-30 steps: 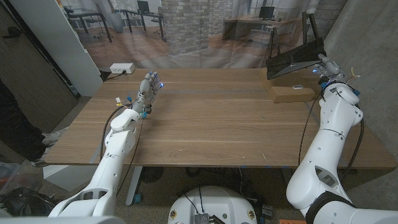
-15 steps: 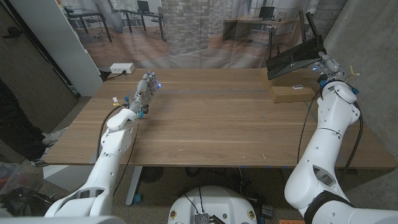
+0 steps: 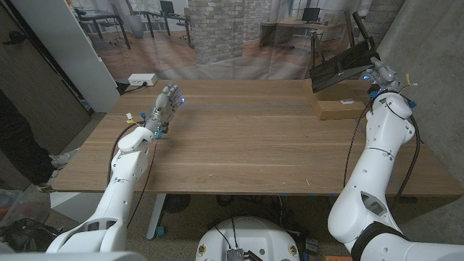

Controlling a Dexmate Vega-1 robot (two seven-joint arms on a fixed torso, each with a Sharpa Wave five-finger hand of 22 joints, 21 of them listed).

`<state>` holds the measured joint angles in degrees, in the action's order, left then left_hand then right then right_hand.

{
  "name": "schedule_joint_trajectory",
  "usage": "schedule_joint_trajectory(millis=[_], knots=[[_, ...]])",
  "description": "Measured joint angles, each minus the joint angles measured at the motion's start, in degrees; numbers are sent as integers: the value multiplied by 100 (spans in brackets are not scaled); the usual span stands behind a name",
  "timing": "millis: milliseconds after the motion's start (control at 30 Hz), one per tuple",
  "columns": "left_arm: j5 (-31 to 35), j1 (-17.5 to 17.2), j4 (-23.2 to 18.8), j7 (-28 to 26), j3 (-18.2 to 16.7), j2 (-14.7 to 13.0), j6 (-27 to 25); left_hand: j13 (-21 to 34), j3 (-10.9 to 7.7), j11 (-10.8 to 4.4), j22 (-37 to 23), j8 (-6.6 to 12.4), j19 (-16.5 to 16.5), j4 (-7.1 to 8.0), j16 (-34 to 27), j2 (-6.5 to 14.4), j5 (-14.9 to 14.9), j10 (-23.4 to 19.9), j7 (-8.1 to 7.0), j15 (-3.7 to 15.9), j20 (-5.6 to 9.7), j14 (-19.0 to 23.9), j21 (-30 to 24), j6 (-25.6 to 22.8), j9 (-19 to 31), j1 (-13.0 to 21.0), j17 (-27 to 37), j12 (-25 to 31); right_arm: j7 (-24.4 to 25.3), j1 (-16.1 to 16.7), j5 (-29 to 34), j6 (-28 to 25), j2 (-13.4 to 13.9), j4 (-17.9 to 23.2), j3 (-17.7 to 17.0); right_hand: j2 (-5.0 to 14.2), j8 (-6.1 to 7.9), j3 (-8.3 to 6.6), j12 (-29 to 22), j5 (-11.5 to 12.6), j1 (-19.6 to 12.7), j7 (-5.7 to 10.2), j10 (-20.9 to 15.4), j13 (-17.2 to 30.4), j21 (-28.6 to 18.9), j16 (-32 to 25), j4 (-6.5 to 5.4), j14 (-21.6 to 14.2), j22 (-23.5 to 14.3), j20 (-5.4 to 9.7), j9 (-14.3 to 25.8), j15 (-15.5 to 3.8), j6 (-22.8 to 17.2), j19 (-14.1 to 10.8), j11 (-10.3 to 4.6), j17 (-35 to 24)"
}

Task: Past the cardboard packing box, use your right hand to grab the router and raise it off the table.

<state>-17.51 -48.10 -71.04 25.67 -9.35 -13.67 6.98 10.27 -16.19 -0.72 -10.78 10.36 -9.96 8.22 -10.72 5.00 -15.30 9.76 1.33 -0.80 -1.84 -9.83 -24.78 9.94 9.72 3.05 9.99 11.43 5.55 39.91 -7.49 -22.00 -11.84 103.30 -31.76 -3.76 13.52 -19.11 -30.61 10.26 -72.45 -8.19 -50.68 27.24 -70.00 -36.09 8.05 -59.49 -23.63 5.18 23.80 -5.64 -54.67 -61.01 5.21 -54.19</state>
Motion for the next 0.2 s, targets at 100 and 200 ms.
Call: schedule_joint_trajectory(millis=[100,200], knots=[[-5,-2,41,38,-39,-36,-6,0,0,0,0,0,0,0,0,0,0,0,0,0,0,0,0,0,0,0,0,0,47,0,23,2,0,0,0,0,0,0,-13,-4,0,0,0,-3,0,0,0,0,26,0,0,0,0,0,0,1],[-24,0,86,164,-64,-55,-9,0,0,0,0,0,0,0,0,0,0,0,0,0,0,0,0,0,0,0,0,0,94,109,55,2,-106,189,49,22,-3,32,-22,14,-84,0,0,-6,-44,-2,-16,0,39,0,-1,0,0,0,0,-3]])
